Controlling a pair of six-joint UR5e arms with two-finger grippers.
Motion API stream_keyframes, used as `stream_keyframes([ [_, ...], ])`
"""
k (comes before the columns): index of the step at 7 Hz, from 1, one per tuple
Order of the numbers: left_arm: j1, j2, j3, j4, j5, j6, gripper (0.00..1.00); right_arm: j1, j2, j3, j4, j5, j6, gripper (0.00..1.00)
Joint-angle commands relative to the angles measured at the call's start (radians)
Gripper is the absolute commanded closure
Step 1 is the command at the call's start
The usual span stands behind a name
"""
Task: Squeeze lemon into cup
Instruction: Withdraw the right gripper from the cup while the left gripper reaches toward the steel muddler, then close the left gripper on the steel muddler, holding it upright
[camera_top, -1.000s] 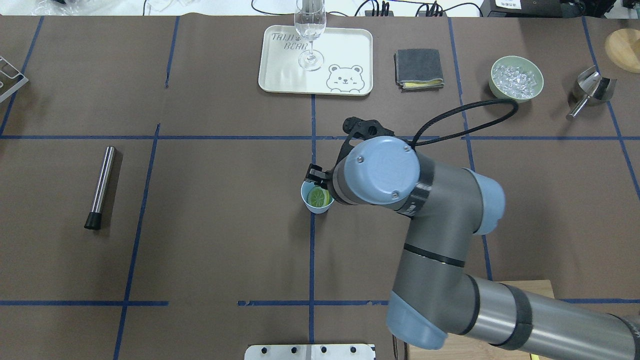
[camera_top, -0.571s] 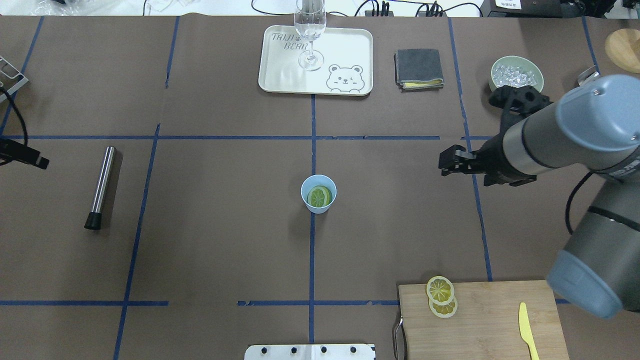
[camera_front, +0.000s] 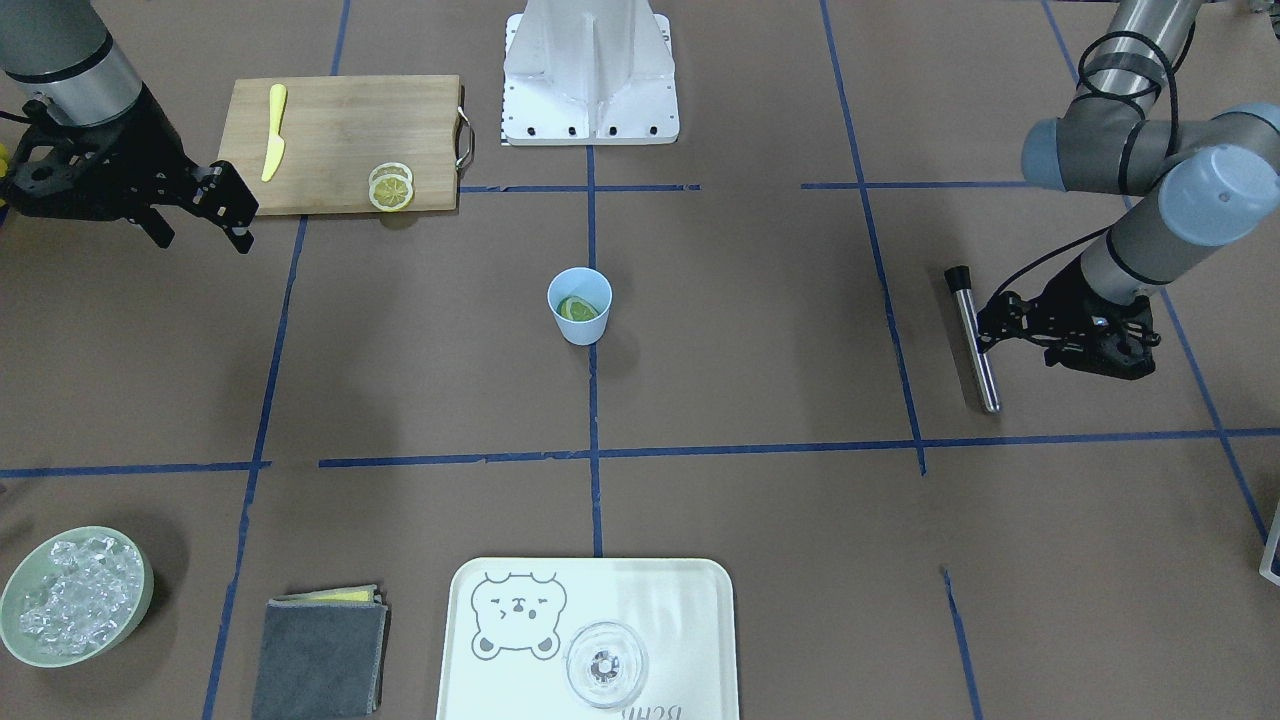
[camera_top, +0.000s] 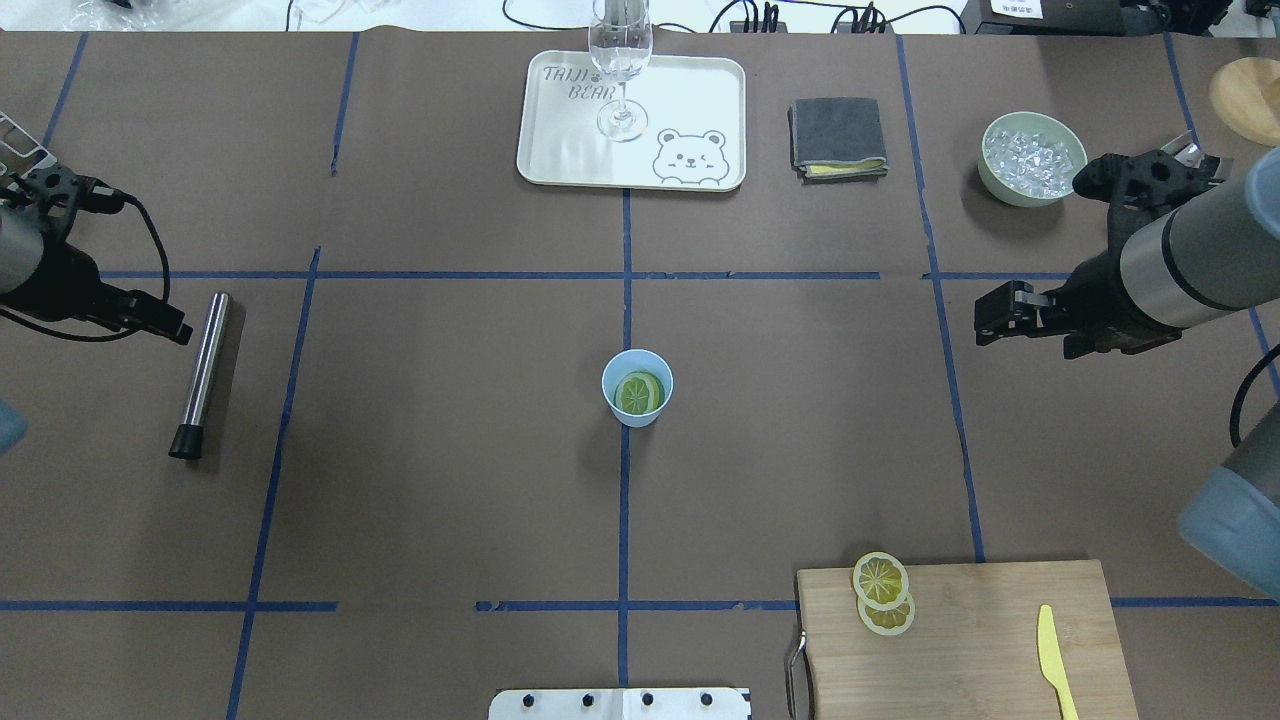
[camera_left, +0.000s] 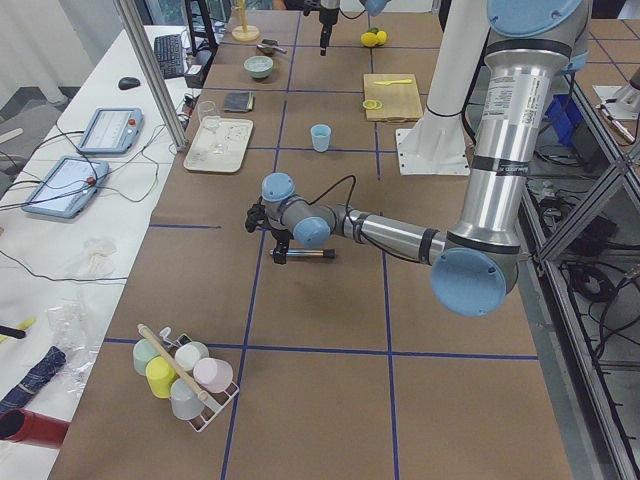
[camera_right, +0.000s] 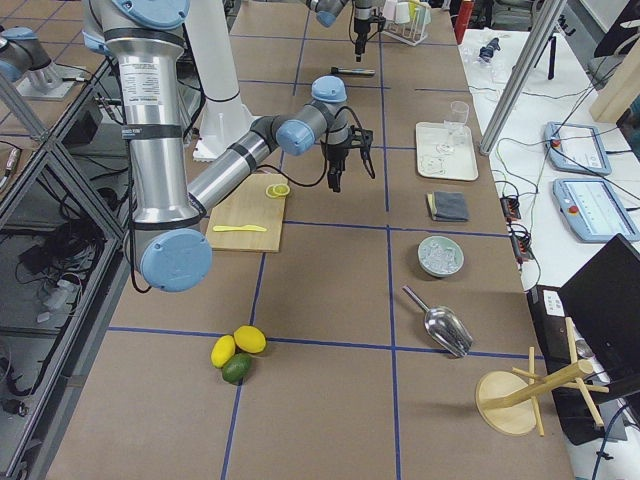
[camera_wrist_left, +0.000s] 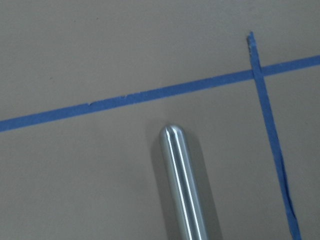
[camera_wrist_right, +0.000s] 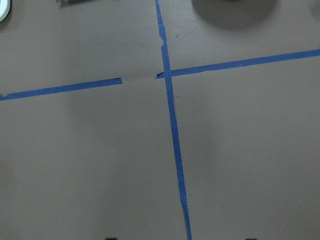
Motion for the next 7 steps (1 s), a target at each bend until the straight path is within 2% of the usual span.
stream_keyframes([
  [1,0.003,-0.023,0.049,0.005,0.006,-0.007,0.09,0.002,-0.003,-0.001,-0.001,0.001,-0.003,0.11],
  [3,0.069,-0.035,0.048,0.005,0.006,-0.096,0.14,0.002,-0.002,-0.001,0.0,0.003,-0.003,0.1],
  [4,0.071,-0.035,0.045,0.005,0.007,-0.101,0.21,0.002,-0.002,-0.001,-0.001,0.003,-0.002,0.1],
  [5,0.072,-0.033,0.042,0.005,0.007,-0.101,0.42,0.002,-0.002,-0.003,-0.002,0.003,-0.002,0.1],
  [6,0.072,-0.029,0.039,0.005,0.007,-0.1,0.9,0.002,-0.002,-0.003,-0.002,0.003,-0.002,0.1],
  [7,0.071,-0.023,0.025,0.005,0.007,-0.096,1.0,0.002,-0.002,-0.001,-0.002,0.003,0.0,0.1],
])
